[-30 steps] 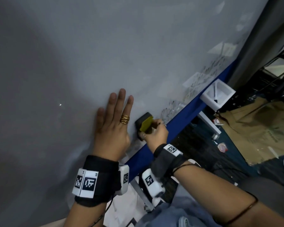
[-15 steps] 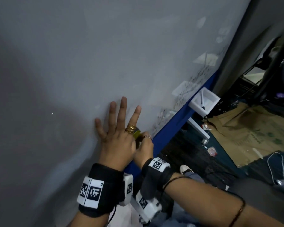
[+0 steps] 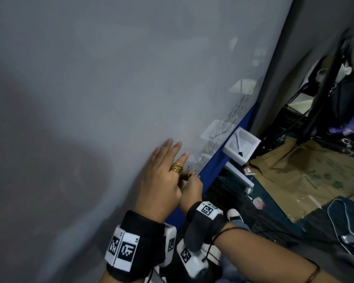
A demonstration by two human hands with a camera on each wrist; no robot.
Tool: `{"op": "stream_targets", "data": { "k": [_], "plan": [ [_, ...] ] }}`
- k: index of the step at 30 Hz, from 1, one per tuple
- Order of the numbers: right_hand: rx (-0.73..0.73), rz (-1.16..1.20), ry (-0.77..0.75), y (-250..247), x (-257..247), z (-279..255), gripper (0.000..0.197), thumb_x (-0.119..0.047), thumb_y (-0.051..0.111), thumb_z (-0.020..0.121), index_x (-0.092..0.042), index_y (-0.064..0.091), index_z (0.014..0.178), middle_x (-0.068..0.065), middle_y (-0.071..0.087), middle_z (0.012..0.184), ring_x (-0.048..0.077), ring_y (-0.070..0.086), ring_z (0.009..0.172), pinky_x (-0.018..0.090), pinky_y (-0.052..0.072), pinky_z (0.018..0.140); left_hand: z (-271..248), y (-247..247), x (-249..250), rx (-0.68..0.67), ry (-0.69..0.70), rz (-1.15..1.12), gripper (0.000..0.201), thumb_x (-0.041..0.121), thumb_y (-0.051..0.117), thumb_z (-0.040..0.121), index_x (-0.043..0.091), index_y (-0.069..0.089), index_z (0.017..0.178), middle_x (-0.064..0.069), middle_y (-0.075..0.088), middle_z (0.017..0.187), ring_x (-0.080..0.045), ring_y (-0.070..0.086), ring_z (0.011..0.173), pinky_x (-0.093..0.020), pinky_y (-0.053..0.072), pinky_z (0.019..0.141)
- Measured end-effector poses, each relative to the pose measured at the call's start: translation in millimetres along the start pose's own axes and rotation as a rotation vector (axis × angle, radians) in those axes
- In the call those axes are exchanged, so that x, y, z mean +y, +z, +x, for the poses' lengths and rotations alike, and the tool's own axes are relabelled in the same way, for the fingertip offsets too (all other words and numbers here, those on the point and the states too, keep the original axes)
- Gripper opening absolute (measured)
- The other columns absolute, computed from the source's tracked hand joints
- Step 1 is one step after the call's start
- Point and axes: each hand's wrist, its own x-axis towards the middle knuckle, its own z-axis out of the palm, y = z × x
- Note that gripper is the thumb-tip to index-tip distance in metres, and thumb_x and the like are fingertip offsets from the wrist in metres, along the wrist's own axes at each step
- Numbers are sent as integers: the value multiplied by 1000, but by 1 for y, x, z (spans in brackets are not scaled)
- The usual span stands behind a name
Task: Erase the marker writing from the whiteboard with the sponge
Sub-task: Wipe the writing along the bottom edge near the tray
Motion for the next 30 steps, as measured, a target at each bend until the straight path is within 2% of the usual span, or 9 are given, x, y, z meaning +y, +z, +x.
{"op": "stream_targets", "data": {
  "k": [2, 5, 10, 15, 18, 22, 25, 27, 30],
  "plan": [
    [68, 77, -1, -16, -4, 21, 27, -3, 71, 69, -7, 55, 90, -8, 50, 78, 4, 49, 72, 8, 41, 66, 12, 7, 5, -16, -4, 27, 61, 12, 31, 69, 9, 63, 121, -13, 45, 143, -32, 33, 137, -39, 14, 115],
    [23, -56, -18, -39, -5, 46, 33, 4, 75, 65, -8, 57, 90, -8, 54, 82, 4, 52, 77, -2, 36, 60, 36, 19, 15, -86, -28, 165, 70, 18, 34, 68, 14, 47, 137, -11, 25, 155, -30, 15, 143, -45, 4, 116],
    [79, -35, 22, -81, 2, 109, 48, 1, 83, 58, -8, 58, 98, -3, 58, 92, 8, 53, 86, -4, 37, 62, 71, 43, 27, -120, -124, 334, 80, 21, 37, 67, 13, 29, 147, -10, 14, 158, -29, 5, 146, -46, -11, 116],
    [56, -76, 34, -113, 5, 156, 49, -2, 86, 55, -14, 57, 92, -2, 62, 94, 11, 58, 90, 12, 43, 74, 107, 66, 36, -144, -184, 468, 86, 15, 29, 63, 20, 24, 148, -7, 6, 159, -26, -4, 146, -51, -16, 111],
    [149, -41, 61, -135, 3, 187, 53, 0, 85, 56, -8, 60, 102, 5, 64, 103, 16, 59, 96, 25, 48, 87, 124, 75, 42, -113, -198, 493, 83, 17, 22, 65, 23, 22, 148, -4, -7, 159, -24, -12, 146, -51, -15, 110],
    [209, -35, 38, -174, -9, 237, 57, -1, 86, 57, -3, 60, 108, 4, 61, 101, 16, 58, 96, 24, 44, 86, 134, 86, 41, -54, -253, 537, 73, 20, 14, 76, 22, 21, 148, 1, -20, 157, -20, -19, 144, -50, -15, 109],
    [171, -111, -21, -194, -15, 260, 52, -5, 89, 53, -8, 61, 97, 3, 64, 94, 15, 59, 87, 24, 47, 82, 138, 95, 41, 25, -311, 582, 64, 22, -12, 93, 26, 23, 147, 6, -18, 158, -15, -17, 144, -45, -13, 110],
    [134, -148, -32, -200, -14, 268, 50, -7, 90, 51, -11, 59, 91, 1, 64, 90, 14, 59, 84, 23, 47, 80, 139, 102, 43, 74, -336, 635, 59, 18, 2, 94, 29, 23, 148, 6, -15, 158, -16, -15, 145, -44, -12, 111],
    [154, -140, -21, -210, -15, 283, 52, -8, 89, 53, -11, 59, 95, 3, 63, 94, 15, 59, 88, 22, 45, 80, 145, 113, 50, 130, -399, 650, 74, 17, 32, 78, 30, 20, 150, 3, -14, 159, -20, -14, 145, -48, -7, 109]
  ]
}}
